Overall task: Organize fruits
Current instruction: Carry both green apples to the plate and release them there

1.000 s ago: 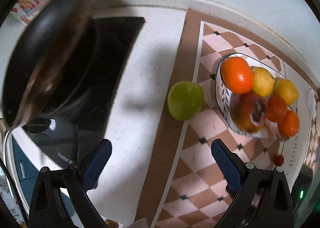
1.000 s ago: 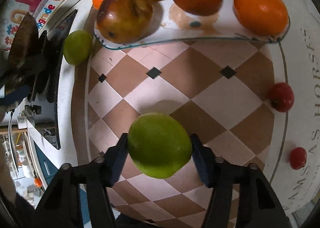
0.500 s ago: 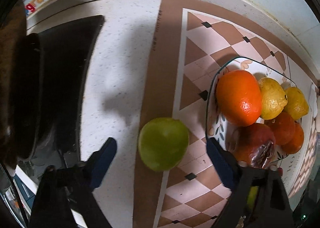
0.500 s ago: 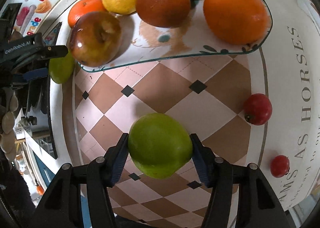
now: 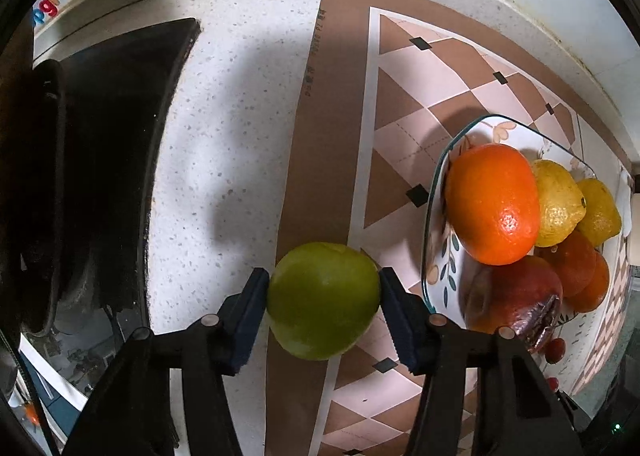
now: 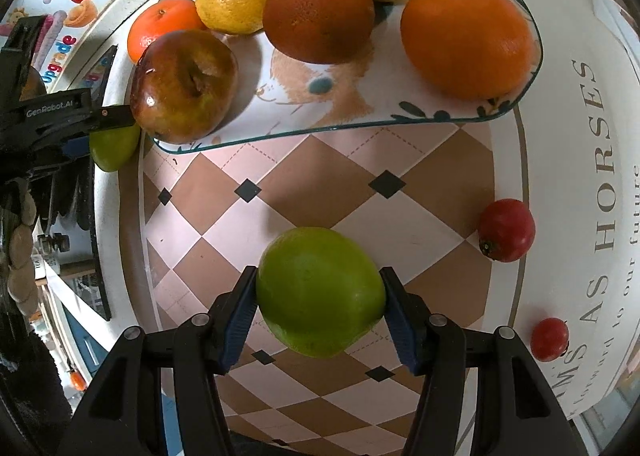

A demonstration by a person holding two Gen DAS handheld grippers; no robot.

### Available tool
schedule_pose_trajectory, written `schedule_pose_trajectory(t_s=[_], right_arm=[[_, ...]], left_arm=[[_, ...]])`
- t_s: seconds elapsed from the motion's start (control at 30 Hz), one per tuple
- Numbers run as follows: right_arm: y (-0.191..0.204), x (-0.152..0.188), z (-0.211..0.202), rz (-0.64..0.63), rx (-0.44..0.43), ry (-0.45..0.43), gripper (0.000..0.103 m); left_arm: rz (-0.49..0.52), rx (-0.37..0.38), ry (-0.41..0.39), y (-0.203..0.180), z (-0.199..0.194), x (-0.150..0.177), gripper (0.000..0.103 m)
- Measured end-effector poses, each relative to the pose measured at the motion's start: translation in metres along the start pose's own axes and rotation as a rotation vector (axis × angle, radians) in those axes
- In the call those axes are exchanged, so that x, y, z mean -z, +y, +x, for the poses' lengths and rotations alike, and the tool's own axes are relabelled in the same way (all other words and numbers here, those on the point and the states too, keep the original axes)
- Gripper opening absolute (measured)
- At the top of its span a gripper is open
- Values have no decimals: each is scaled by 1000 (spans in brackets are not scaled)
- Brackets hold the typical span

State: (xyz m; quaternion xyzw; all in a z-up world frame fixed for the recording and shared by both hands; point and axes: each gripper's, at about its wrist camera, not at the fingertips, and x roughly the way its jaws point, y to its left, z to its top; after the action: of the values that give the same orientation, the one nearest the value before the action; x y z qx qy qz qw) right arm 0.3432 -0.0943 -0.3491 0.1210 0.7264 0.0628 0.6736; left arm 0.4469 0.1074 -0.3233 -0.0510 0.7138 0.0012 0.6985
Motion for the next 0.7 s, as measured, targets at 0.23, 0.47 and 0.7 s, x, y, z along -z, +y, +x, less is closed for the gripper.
schedule_pose_trajectory(t_s=[0.23,0.47,0.7], right_arm=[[0,10,-1,-11,0,11,62],[-8,25,-13,-26,5,-4,62],[-19,31,-52,-17,-31,-72,62]], left_arm=[[-13,41,-22,9,-14,27,53],[55,78,-11,-14,-18,97,53],[86,178,3,-44,-24,148,53]])
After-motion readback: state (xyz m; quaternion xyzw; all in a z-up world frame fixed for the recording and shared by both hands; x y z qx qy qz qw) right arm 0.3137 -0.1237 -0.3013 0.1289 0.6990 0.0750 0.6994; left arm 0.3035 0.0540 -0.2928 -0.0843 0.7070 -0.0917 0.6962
